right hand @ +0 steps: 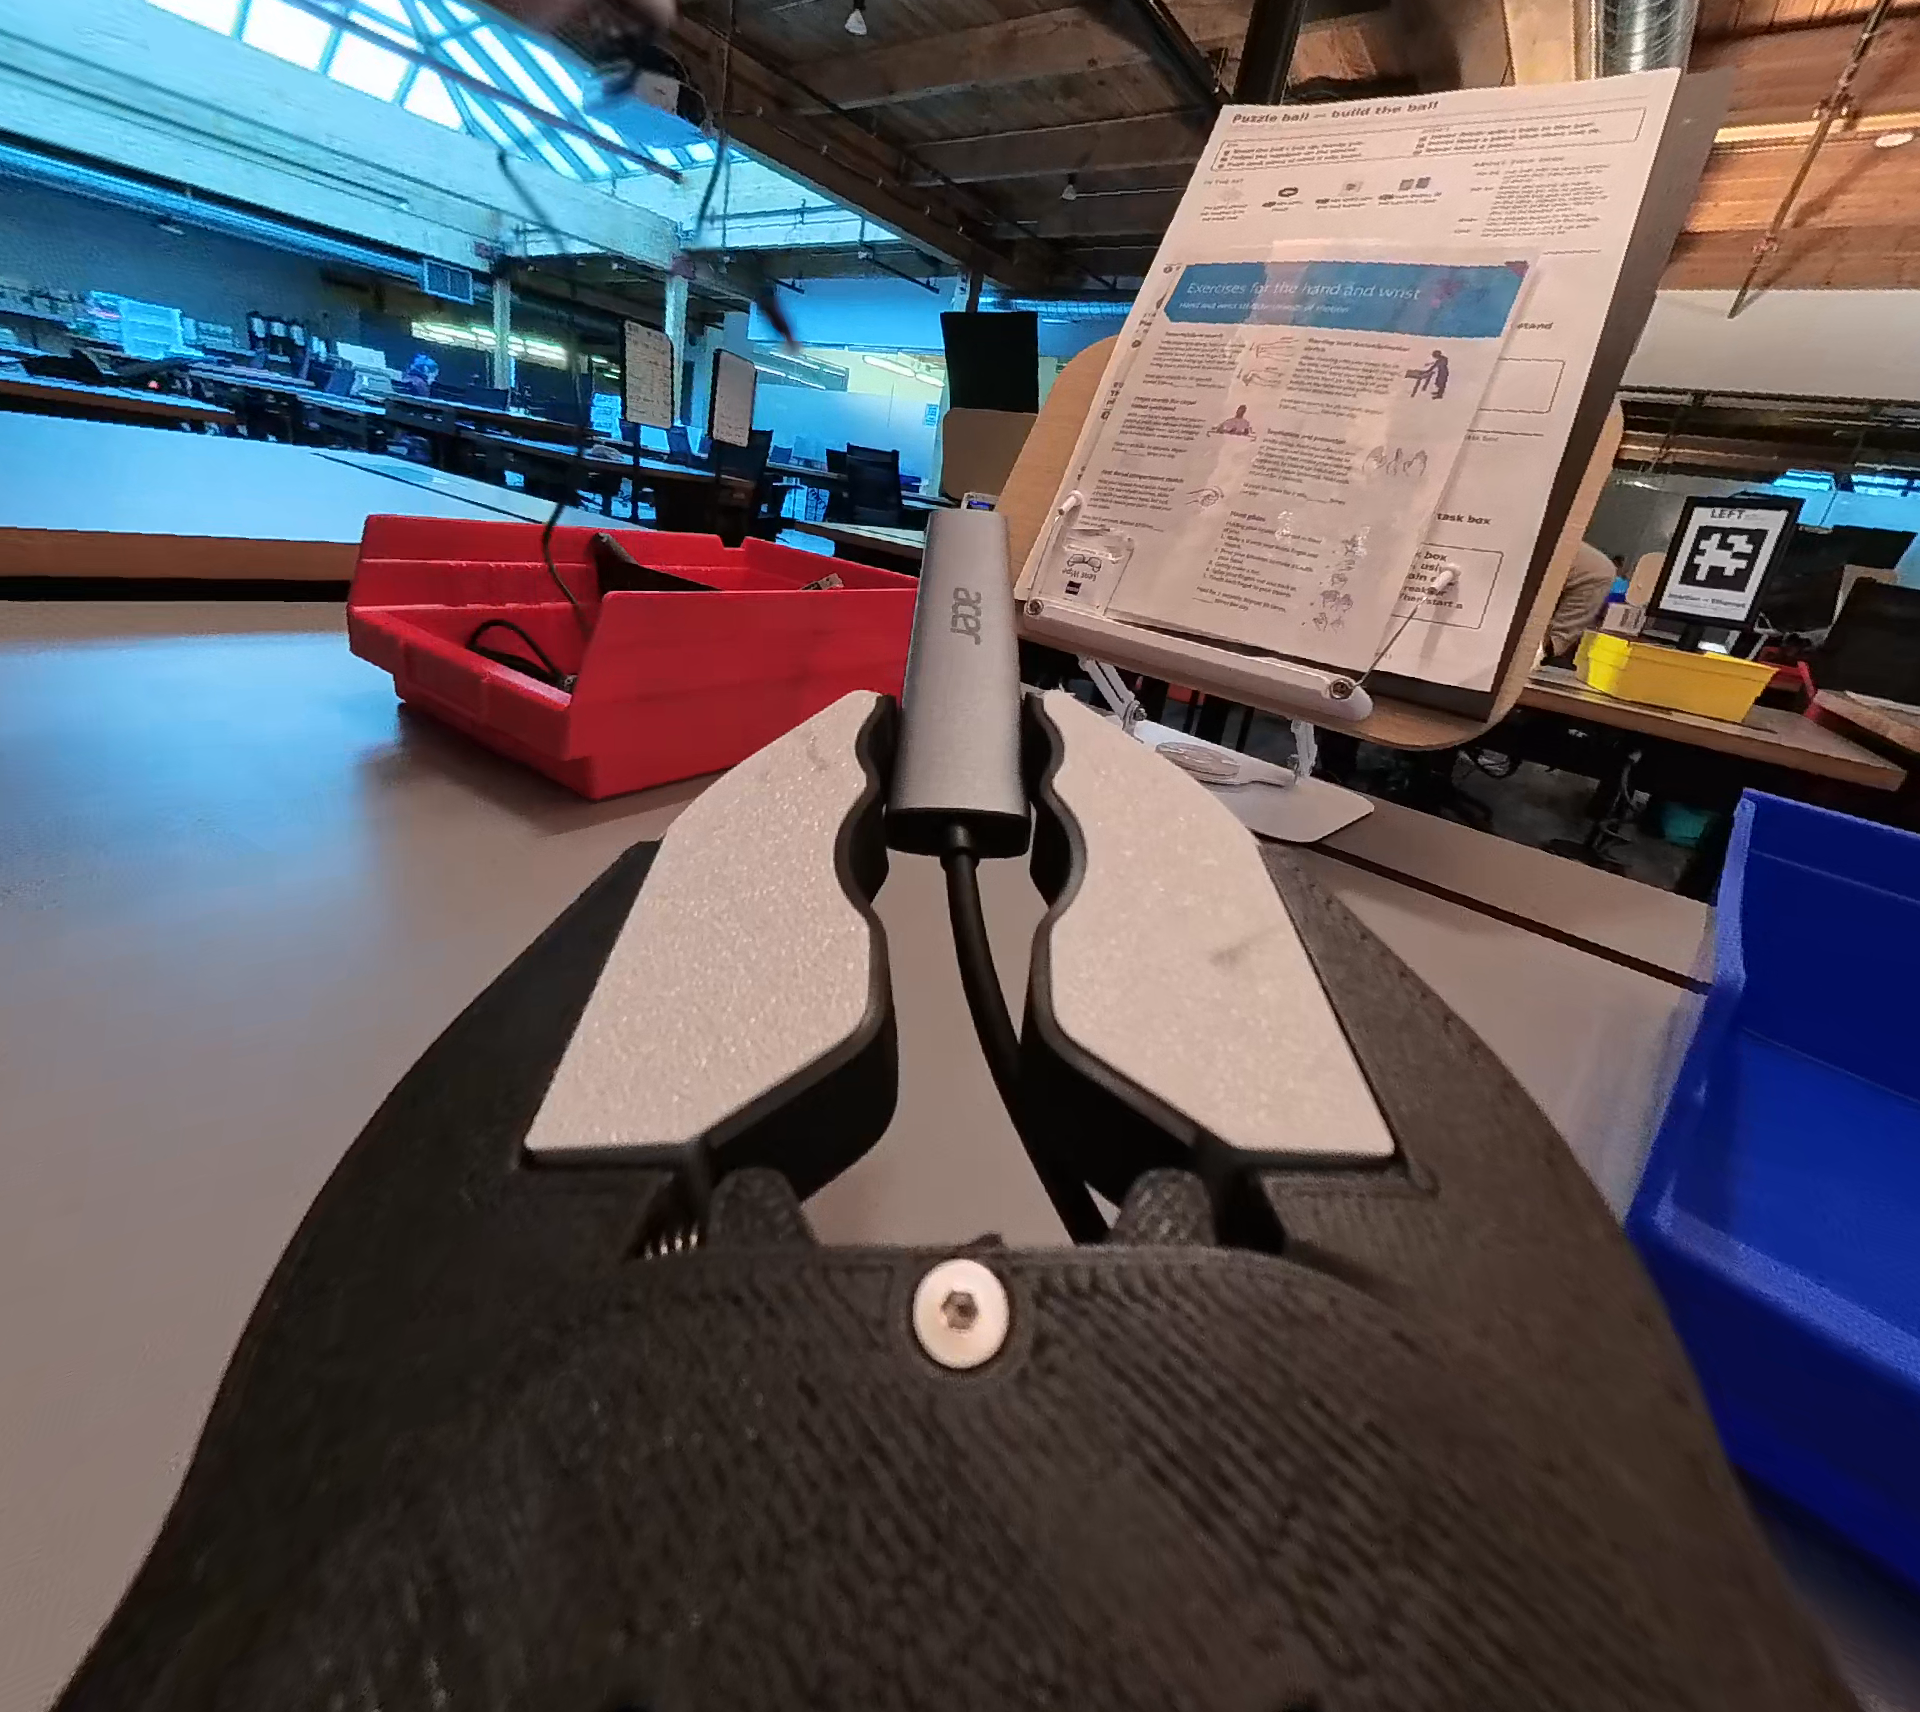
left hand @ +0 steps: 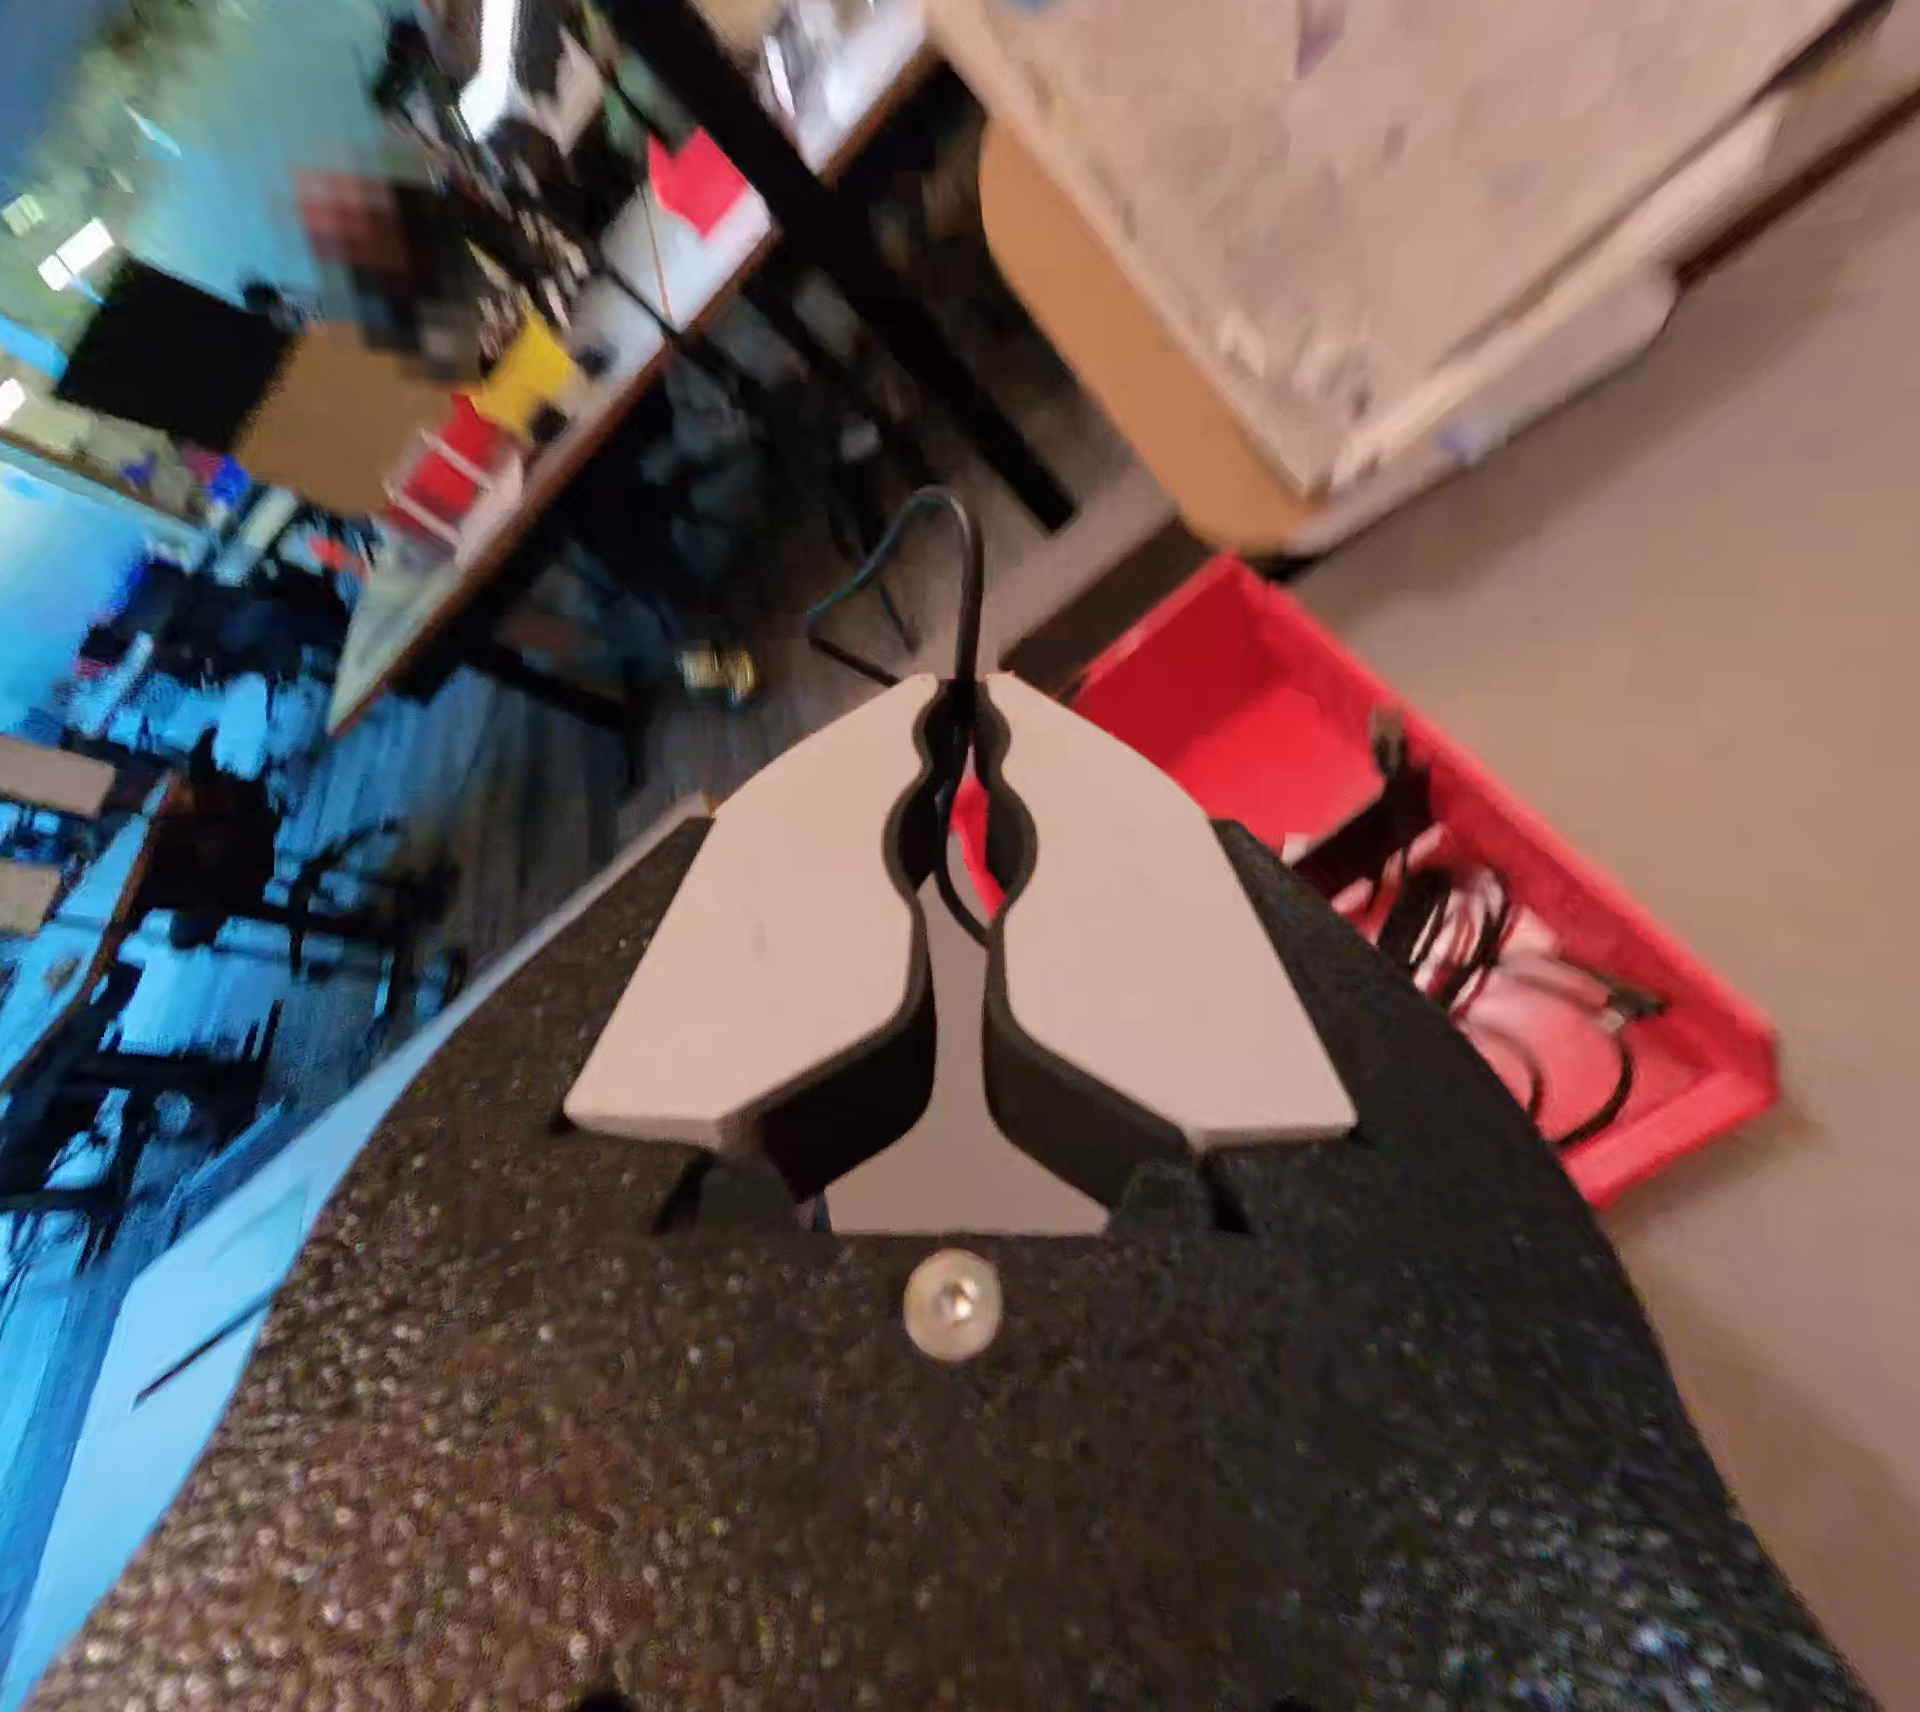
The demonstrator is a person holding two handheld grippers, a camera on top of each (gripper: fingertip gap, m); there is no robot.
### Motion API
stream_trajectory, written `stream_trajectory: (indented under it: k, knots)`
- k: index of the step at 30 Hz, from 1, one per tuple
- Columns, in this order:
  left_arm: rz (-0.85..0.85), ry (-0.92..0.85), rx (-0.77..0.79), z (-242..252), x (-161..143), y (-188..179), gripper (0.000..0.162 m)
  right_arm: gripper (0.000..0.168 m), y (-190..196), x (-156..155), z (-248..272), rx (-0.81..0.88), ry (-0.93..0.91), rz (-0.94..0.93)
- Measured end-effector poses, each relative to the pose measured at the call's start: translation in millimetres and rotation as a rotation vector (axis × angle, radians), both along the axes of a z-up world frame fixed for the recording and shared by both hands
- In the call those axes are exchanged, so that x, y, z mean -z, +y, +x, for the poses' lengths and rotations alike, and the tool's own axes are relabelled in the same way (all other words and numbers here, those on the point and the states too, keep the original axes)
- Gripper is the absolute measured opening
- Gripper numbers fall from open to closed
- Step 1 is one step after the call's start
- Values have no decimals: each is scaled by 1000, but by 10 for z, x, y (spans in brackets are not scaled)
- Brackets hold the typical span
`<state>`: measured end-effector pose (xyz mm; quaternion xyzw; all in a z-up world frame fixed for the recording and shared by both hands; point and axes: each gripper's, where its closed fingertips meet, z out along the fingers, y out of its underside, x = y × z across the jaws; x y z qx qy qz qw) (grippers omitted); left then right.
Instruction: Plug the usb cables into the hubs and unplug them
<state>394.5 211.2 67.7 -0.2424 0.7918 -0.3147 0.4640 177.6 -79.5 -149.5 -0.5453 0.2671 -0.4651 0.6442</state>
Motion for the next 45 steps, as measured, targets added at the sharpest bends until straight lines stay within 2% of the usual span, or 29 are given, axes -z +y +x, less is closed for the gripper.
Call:
stream_trajectory:
  k: [3,6,12,16,18,21,27,28,31,34,35,36,39,42,45]
  knots:
    - [-115,-96,115,-321,-620,-346,2,23,-21,-9,-1,3,-2,13]
    - [-178,-150,221,-608,-987,-691,2,23,-82,-30,2,11,-4,55]
    - [-257,-200,411,-1120,-1463,-1342,2,23,-280,-82,7,26,-4,190]
    - [-252,-185,464,-1225,-1478,-1594,3,23,-349,-93,14,33,-2,236]
    - [-245,-144,486,-1235,-1283,-1684,2,23,-400,-99,18,36,1,271]
    - [-221,-97,550,-1285,-768,-1776,2,23,-484,-106,23,36,5,330]
    - [-235,105,724,-1661,617,-1730,3,23,-520,-106,27,28,10,359]
    - [-233,129,725,-1707,833,-1660,3,23,-515,-107,28,26,11,357]
    - [-186,252,563,-1657,1538,-1280,3,23,-499,-104,32,20,14,348]
    - [-112,462,553,-1884,2225,-977,5,23,-484,-106,27,15,11,340]
    - [-77,519,546,-1969,2399,-889,13,23,-479,-106,25,14,10,337]
    - [-33,562,549,-2060,2532,-812,25,23,-476,-106,24,14,9,334]
    - [114,565,596,-2290,2655,-714,34,23,-450,-106,20,11,6,318]
    - [195,494,791,-2613,2614,-1008,40,23,-414,-98,28,10,12,293]
    - [404,371,938,-2796,2731,-1321,44,23,-391,-99,22,12,6,276]
